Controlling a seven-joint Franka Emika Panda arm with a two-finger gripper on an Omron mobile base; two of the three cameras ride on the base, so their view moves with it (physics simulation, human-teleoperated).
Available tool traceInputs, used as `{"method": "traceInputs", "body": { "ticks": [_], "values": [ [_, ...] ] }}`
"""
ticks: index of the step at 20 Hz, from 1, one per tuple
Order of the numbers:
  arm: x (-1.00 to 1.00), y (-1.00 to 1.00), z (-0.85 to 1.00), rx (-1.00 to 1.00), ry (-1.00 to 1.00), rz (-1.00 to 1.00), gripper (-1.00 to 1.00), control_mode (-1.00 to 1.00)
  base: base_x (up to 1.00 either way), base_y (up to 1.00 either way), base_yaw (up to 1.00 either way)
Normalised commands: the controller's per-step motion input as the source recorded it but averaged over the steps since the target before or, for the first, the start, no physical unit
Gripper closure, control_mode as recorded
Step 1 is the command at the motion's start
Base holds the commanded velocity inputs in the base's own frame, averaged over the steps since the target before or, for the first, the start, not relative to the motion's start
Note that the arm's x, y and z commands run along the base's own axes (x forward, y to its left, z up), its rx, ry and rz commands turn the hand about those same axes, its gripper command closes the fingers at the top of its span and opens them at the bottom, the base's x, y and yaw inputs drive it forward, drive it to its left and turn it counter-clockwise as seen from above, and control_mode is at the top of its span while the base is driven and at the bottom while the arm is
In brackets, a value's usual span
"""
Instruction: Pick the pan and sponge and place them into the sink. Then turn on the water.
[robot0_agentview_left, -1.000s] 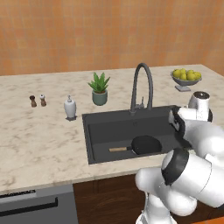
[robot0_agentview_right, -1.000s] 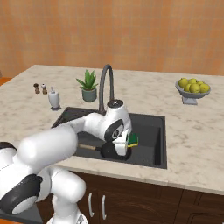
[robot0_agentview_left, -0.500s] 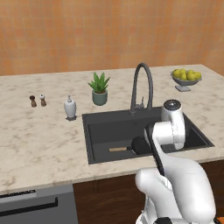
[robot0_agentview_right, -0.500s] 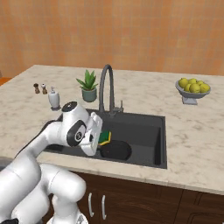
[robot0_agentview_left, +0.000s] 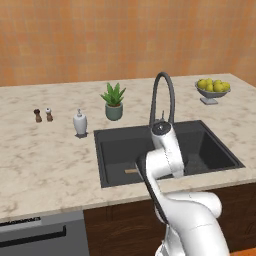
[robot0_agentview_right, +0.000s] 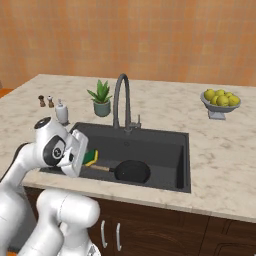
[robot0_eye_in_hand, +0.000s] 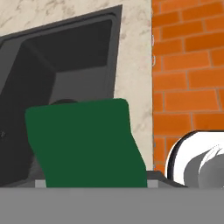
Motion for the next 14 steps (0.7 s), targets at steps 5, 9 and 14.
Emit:
{"method": "traceInputs", "body": {
  "ticks": [5,9,14],
  "values": [
    [0.44,0.69,0.0,-0.19,0.02,-0.2,1.0,-1.0,0.0,0.0,0.0],
    [0.76,0.04,0.0,-0.04,0.1,-0.11,1.0,-1.0,0.0,0.0,0.0],
    [0.8,0.0,0.04,0.0,0.19,-0.08,1.0,-1.0,0.0,0.0,0.0]
  ]
}}
